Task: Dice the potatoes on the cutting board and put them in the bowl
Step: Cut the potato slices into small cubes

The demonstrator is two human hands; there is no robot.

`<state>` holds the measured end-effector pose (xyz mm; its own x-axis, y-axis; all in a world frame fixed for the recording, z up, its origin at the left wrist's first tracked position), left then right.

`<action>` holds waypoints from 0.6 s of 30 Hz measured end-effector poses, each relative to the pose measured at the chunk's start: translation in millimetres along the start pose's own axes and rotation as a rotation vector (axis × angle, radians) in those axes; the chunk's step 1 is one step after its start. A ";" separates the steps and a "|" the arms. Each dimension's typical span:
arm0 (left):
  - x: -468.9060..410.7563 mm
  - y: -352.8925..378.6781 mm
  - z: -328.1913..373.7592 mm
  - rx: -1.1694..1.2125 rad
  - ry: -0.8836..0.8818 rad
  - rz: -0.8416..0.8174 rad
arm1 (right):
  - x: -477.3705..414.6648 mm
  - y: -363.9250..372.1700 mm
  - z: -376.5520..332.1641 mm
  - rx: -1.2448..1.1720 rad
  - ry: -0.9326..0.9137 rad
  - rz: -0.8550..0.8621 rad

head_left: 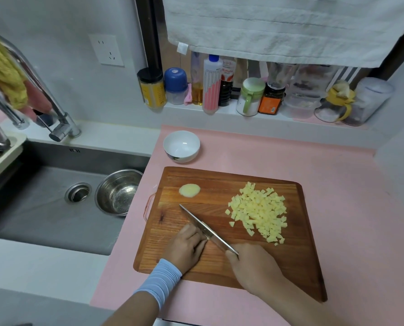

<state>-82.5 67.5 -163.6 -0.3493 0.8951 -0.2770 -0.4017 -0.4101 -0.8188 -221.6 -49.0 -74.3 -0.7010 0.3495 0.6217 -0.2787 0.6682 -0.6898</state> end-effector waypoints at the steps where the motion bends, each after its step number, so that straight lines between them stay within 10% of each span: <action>1: -0.4 -0.3 0.6 0.001 0.001 -0.002 | -0.6 0.7 1.1 0.001 0.003 -0.008; 18: -0.2 -2.1 -0.5 0.020 0.008 -0.008 | -47.0 -0.6 -29.2 -0.065 -0.003 -0.089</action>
<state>-81.2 68.3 -162.1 -0.3393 0.8999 -0.2741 -0.4217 -0.4059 -0.8108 -169.3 -46.7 -92.3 -0.6774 0.2846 0.6784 -0.2973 0.7376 -0.6063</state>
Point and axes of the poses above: each hand's wrist, its own x-axis away from the middle knuckle, its own y-axis out of the palm, z = x × y, the point moved 5 cm from there along -x, towards the middle knuckle, and after that the axes turned 13 degrees about -z, right-handed, at the moved point
